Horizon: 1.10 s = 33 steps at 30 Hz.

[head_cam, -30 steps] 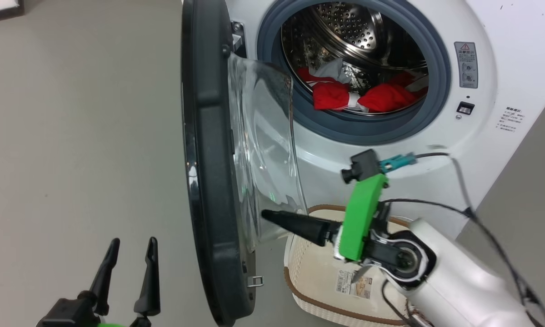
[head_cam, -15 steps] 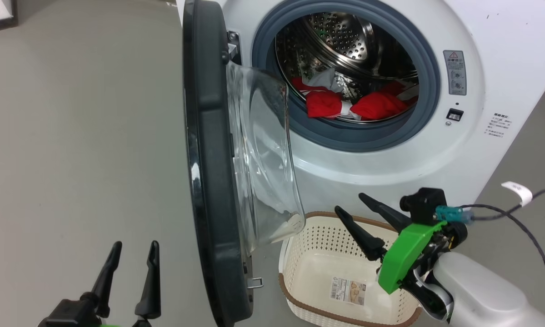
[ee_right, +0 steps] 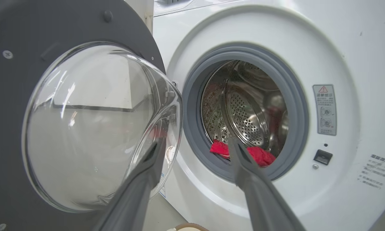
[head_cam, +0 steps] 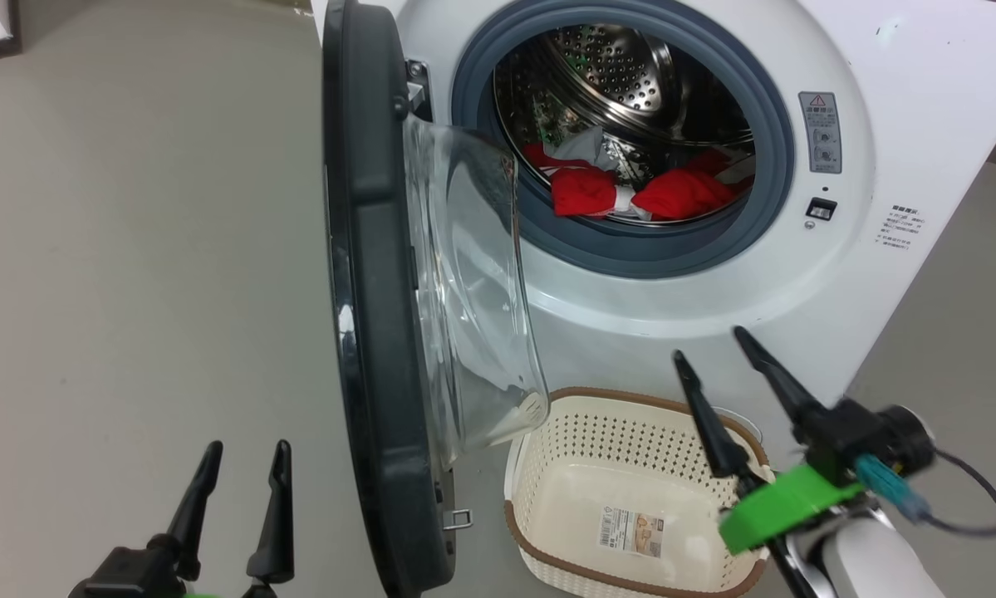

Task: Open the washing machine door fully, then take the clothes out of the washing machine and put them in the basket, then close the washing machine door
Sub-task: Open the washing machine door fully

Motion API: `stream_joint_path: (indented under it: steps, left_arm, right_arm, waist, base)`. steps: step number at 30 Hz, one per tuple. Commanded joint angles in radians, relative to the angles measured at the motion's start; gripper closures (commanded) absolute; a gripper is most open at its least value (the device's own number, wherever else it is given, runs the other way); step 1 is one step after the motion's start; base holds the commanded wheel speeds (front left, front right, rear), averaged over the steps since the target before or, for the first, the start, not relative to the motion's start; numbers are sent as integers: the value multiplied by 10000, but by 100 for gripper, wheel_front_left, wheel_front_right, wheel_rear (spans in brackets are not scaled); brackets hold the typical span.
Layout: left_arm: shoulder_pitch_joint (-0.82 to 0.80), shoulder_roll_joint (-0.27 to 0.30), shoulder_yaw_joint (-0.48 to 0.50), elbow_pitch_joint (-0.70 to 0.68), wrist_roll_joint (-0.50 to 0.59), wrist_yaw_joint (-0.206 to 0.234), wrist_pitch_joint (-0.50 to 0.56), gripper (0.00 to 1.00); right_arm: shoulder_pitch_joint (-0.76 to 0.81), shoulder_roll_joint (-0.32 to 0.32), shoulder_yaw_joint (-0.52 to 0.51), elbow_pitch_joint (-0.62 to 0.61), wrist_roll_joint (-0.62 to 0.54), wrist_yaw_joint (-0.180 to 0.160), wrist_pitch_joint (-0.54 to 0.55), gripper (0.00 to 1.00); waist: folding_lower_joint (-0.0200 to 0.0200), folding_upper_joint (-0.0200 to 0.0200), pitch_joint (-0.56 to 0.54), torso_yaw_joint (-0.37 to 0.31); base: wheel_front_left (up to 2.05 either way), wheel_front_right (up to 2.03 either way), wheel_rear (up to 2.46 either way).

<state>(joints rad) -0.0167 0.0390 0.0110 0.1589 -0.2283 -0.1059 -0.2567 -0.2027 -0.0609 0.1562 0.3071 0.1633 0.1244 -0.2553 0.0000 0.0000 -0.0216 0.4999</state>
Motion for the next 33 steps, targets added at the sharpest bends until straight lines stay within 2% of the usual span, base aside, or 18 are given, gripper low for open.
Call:
stream_joint_path:
  steps: [1, 4, 6, 20, 27, 33]
  left_arm:
    - [-154, 112, 289, -298, 45, 36, -51, 0]
    - [-162, 112, 270, -325, 32, 46, -51, 0]
    - [-165, 112, 280, -348, 22, 58, -51, 0]
    - [-53, 112, 227, -386, 55, 118, -51, 0]
    - [-64, 112, 291, -332, -503, 115, -51, 0]
    - [-99, 112, 329, -91, -475, 219, -51, 0]
  right_arm:
    - [-67, 19, 36, -436, -150, 63, -62, 0]
    - [635, 92, -440, -1283, -490, 63, -63, 0]
    - [1038, 99, -503, -1446, -15, 63, -63, 0]
    - [1605, 105, -471, -1449, 349, 63, -64, 0]
    - [1599, 106, -455, -1544, 427, 63, -64, 0]
    - [1614, 106, -431, -1558, 531, 63, -64, 0]
  waist:
    - [0, 0, 5, 3]
    - [0, 0, 1, 2]
    - [0, 0, -23, -3]
    - [0, 0, -68, -86]
    - [0, 0, -97, -130]
    - [0, 0, -115, -143]
  base:
    - [0, 0, 0]
    - [0, 0, 0]
    - [0, 0, 0]
    - [0, 0, 0]
    - [0, 0, 0]
    - [0, 0, 0]
